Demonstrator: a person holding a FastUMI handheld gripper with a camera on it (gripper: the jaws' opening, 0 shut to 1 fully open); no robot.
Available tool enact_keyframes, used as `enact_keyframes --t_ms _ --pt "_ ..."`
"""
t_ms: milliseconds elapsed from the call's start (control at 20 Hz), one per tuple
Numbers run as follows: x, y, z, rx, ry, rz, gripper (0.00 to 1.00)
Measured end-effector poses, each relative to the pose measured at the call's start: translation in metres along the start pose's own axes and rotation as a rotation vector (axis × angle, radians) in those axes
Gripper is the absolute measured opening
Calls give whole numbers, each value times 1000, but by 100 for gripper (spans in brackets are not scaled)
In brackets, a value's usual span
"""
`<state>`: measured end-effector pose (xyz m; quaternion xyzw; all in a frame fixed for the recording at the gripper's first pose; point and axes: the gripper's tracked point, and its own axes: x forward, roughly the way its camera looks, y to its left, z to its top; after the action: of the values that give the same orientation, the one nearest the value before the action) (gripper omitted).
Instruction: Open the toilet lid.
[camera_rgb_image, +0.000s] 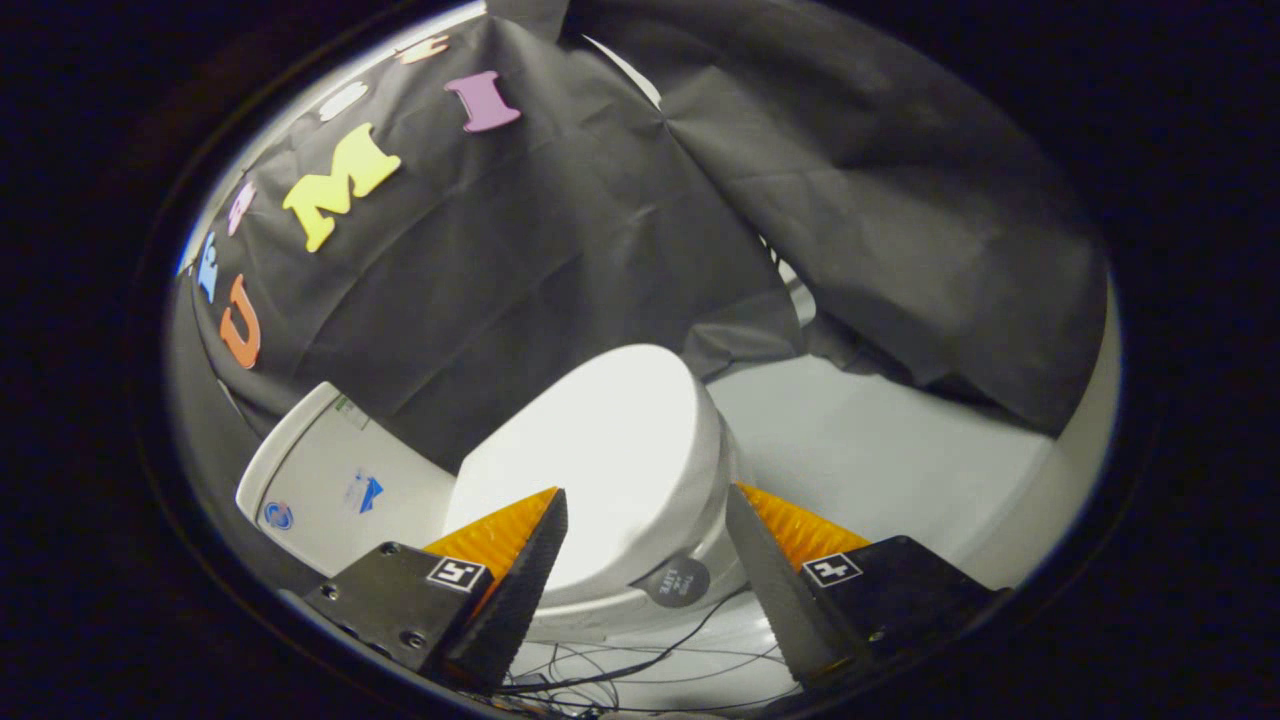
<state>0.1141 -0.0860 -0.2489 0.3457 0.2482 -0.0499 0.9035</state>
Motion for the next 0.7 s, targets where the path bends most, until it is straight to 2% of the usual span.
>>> enact_keyframes --t_ms 400,700 --pt "9 -21 -49 153 161 0 97" --pt "20 -27 -59 240 207 18 78"
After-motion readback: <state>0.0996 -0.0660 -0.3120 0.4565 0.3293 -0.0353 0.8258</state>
